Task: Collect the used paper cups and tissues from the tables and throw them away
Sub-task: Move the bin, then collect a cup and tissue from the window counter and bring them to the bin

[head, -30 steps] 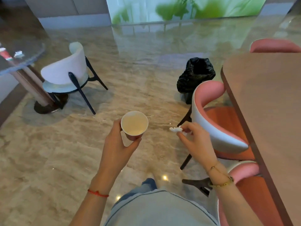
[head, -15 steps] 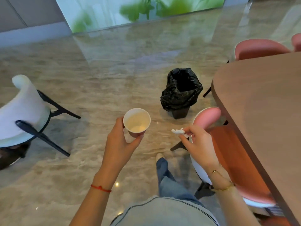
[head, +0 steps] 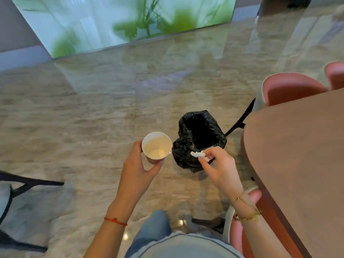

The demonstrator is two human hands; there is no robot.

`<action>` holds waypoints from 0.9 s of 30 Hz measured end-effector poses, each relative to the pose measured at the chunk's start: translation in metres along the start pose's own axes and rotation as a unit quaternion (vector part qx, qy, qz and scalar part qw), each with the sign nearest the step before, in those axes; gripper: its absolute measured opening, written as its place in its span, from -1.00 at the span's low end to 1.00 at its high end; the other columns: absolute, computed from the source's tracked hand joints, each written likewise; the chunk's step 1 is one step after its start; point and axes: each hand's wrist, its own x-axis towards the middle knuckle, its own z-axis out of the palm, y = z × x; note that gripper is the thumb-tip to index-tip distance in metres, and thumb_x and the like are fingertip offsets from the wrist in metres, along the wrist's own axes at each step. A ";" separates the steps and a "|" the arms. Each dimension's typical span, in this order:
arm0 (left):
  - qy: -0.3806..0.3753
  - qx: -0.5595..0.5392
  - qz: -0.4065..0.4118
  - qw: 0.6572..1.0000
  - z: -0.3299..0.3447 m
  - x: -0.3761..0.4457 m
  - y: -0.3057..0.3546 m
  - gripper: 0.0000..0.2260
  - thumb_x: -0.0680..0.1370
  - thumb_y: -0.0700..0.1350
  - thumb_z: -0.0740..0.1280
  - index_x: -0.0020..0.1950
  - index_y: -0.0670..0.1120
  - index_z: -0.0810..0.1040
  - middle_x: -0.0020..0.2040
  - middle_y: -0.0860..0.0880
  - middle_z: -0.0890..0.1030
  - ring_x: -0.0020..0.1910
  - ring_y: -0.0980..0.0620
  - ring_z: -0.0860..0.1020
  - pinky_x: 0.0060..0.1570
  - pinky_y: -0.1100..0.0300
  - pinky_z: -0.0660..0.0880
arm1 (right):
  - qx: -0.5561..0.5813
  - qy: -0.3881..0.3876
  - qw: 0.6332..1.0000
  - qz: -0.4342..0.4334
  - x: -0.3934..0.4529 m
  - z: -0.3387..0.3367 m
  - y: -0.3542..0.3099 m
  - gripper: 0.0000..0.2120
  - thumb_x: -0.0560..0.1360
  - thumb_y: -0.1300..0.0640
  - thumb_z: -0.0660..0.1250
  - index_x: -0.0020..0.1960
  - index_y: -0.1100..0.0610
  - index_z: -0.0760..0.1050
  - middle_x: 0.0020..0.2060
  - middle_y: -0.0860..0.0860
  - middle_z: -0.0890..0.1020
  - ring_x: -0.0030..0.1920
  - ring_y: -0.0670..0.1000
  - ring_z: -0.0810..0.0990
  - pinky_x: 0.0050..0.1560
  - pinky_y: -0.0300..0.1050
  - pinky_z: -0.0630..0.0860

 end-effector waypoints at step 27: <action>-0.401 0.034 0.054 0.914 0.268 0.469 -0.099 -0.43 0.38 -0.13 0.52 0.32 -0.10 0.36 0.23 -0.03 0.49 0.20 -0.04 0.47 0.02 0.24 0.35 | -0.010 0.013 0.913 0.408 0.324 0.107 0.186 -0.69 0.53 -0.01 0.32 0.24 0.03 0.46 0.17 -0.07 0.54 0.11 -0.05 0.54 0.10 -0.14 0.51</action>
